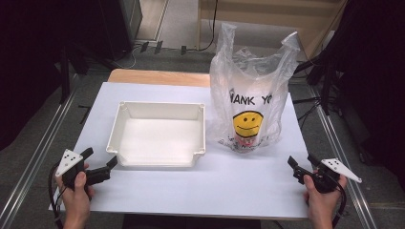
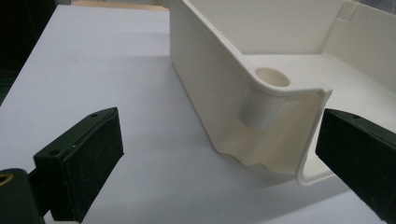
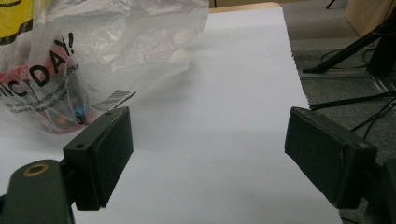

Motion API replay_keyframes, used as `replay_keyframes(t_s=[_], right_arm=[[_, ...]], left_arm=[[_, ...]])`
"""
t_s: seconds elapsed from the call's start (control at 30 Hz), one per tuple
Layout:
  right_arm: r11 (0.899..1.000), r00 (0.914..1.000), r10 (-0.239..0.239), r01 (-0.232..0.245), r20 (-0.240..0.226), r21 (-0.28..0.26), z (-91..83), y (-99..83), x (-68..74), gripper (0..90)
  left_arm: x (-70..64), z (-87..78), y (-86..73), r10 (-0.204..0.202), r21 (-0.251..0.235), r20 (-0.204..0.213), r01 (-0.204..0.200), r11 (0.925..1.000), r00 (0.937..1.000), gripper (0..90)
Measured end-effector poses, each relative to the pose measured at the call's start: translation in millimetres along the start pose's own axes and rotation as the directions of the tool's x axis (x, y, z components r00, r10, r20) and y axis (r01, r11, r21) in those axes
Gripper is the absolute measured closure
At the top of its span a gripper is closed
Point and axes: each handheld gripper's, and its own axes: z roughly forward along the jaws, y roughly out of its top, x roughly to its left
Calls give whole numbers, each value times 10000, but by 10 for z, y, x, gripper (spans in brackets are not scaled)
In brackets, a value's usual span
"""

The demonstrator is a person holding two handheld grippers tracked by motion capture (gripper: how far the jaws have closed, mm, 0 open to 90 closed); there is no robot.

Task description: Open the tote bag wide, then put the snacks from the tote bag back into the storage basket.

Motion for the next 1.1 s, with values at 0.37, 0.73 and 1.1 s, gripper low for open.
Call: replay_keyframes(t_s=[0.37,0.73,1.1], right_arm=[[9991,9982,-72,47,-592,-427,-47,160,112,161],[9967,9881,-346,232,-1498,-772,-11,487,488,149],[9981,9883,-164,72,-1515,-614,130,736,659,175]], left_arm=[[23,-6,0,-317,-71,7,317,9995,9995,12],[1,0,-1,-222,16,-111,222,9998,9997,13],[39,-52,28,-532,-282,49,534,9982,9986,13]])
